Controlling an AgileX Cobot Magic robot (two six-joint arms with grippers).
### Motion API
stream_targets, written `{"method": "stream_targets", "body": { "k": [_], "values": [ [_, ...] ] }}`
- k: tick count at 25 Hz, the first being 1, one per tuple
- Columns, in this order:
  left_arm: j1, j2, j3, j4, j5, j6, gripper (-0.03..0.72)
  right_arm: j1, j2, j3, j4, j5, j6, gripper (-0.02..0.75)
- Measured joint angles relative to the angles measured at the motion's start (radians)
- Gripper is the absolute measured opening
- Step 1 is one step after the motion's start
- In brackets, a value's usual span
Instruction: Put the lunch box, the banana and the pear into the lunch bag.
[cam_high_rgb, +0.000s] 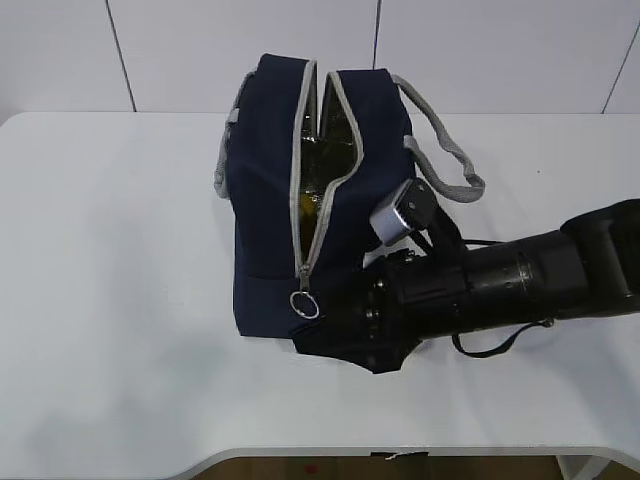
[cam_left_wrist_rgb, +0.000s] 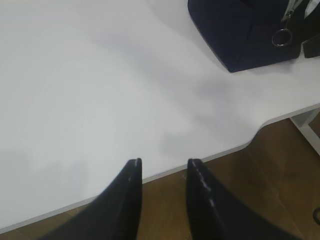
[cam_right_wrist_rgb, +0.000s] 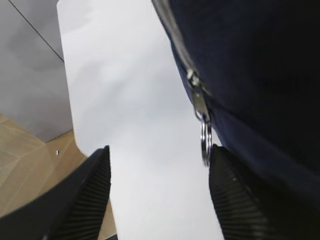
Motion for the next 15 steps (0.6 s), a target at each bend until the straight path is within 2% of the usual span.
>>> {"method": "stream_targets", "body": {
  "k": [15],
  "values": [
    [0.0,0.0,0.001,0.0,0.0,0.0,0.241,0.0,0.052,-0.036,0.0,0.068,-0.004,0.494]
  ]
}}
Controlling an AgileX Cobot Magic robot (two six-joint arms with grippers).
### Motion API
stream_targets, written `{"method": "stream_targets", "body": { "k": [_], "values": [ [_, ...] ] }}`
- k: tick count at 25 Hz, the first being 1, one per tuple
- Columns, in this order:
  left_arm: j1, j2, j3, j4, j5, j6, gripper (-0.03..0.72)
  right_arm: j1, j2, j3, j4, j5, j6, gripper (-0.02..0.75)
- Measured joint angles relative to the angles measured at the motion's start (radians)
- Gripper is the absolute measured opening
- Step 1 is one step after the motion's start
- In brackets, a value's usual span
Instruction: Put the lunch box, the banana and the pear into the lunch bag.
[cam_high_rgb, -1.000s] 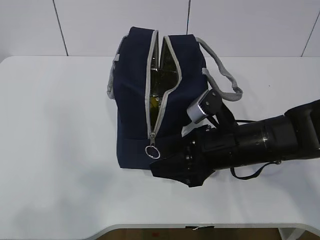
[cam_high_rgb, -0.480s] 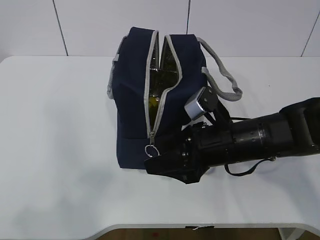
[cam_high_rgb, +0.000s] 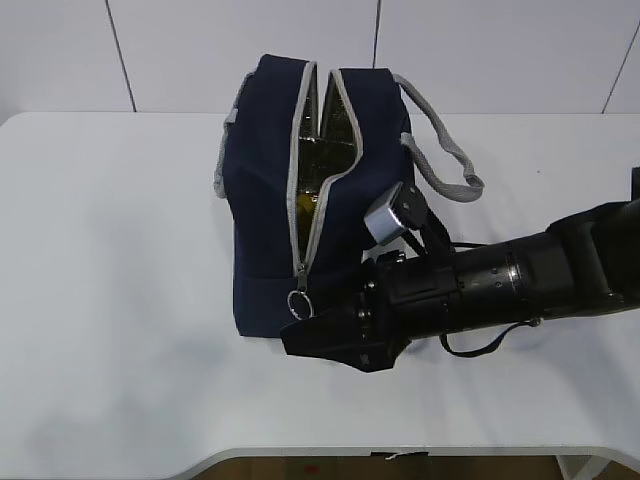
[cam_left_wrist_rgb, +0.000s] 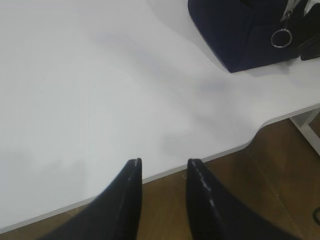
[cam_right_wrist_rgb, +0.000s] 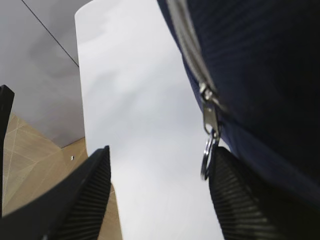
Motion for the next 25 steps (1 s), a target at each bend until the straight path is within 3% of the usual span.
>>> {"method": "stream_targets", "body": {
  "k": [9,18,25],
  "values": [
    [0.0,0.0,0.0,0.01,0.0,-0.006,0.241,0.0,0.019,-0.03,0.0,0.009,-0.001,0.457],
    [0.0,0.0,0.0,0.023,0.0,-0.011,0.241,0.0,0.02,-0.034,0.0,0.01,-0.001,0.33],
    [0.0,0.0,0.0,0.025,0.0,-0.011,0.241,0.0,0.028,-0.034,0.0,0.008,-0.001,0.283]
  ]
}}
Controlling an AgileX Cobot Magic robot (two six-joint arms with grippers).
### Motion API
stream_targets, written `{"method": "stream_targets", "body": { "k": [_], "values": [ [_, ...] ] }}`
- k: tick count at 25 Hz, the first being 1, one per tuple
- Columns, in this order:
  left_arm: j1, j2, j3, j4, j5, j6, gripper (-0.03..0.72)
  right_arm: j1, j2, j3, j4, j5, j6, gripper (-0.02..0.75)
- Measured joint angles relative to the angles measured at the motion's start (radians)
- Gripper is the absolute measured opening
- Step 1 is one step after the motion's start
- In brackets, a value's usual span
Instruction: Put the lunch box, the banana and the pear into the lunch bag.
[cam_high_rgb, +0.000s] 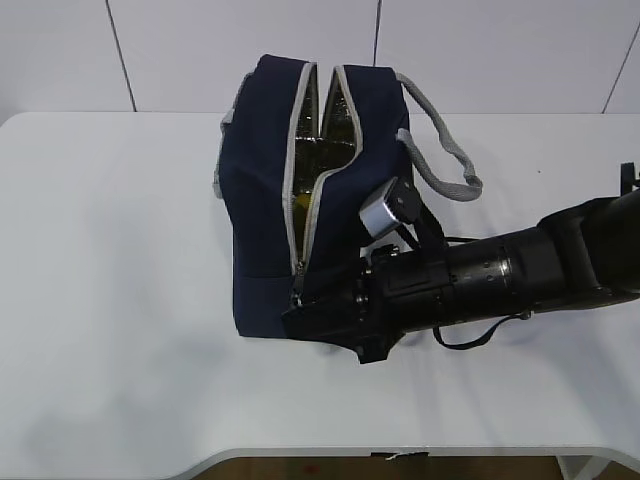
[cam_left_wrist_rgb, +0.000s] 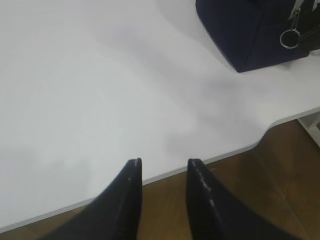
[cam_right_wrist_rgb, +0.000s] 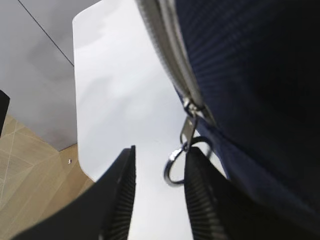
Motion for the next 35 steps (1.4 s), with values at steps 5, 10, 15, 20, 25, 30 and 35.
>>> {"method": "stream_targets", "body": {
  "k": [5,10,15,20,25,30,35],
  "values": [
    [0.0,0.0,0.0,0.0,0.0,-0.001,0.241,0.0,0.002,0.0,0.0,-0.001,0.0,0.229],
    [0.0,0.0,0.0,0.002,0.0,-0.001,0.241,0.0,0.004,0.0,0.0,-0.002,0.0,0.221],
    [0.0,0.0,0.0,0.006,0.0,-0.001,0.241,0.0,0.004,0.0,0.0,-0.006,0.012,0.278],
    [0.0,0.0,0.0,0.008,0.0,-0.001,0.241,0.0,0.004,0.0,0.0,-0.034,0.06,0.375],
    [0.0,0.0,0.0,0.008,0.0,-0.001,0.241,0.0,0.004,0.0,0.0,-0.04,0.11,0.386],
    [0.0,0.0,0.0,0.008,0.0,-0.001,0.241,0.0,0.004,0.0,0.0,-0.047,0.164,0.388],
    [0.0,0.0,0.0,0.008,0.0,-0.001,0.241,0.0,0.004,0.0,0.0,-0.102,0.171,0.388]
  ]
}}
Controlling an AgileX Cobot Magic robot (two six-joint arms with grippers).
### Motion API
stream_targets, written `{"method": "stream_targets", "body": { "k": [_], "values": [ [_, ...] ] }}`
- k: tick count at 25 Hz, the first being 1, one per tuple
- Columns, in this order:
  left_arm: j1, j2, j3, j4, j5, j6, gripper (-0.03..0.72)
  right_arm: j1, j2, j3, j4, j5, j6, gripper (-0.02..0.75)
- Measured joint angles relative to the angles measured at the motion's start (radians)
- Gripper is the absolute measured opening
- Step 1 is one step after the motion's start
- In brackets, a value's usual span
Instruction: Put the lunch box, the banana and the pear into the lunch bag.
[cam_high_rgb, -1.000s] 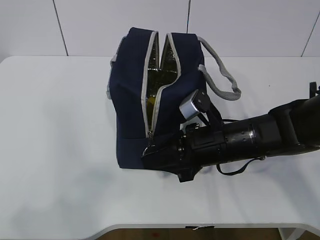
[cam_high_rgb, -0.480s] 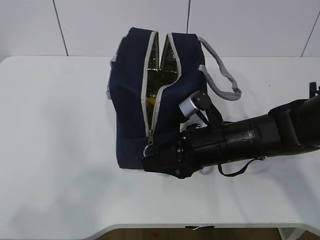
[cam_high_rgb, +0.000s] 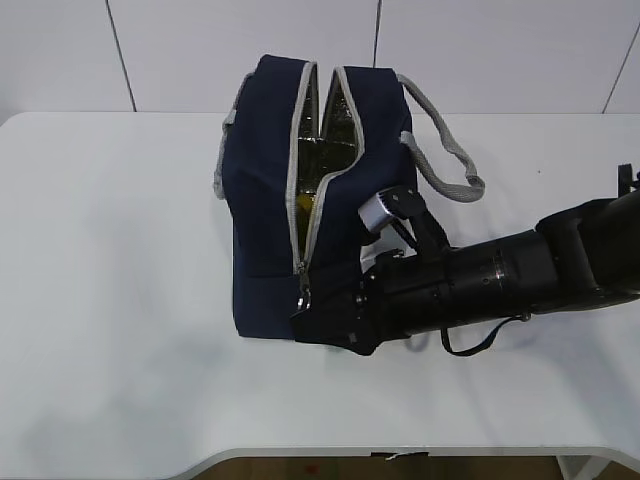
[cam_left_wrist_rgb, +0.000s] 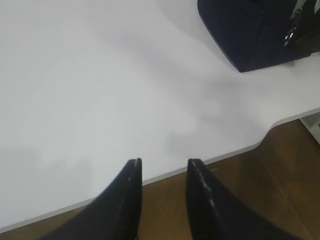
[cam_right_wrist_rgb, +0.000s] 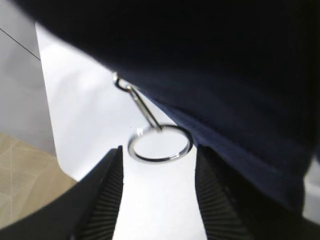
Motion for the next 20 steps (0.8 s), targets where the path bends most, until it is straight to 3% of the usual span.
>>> {"method": "stream_targets", "body": {
  "k": [8,20],
  "values": [
    [0.0,0.0,0.0,0.016,0.0,-0.012,0.241,0.0,0.0,-0.016,0.0,-0.004,0.0,0.388],
    [0.0,0.0,0.0,0.026,0.0,-0.015,0.241,0.0,0.002,-0.036,0.0,0.122,-0.016,0.388]
  ]
}}
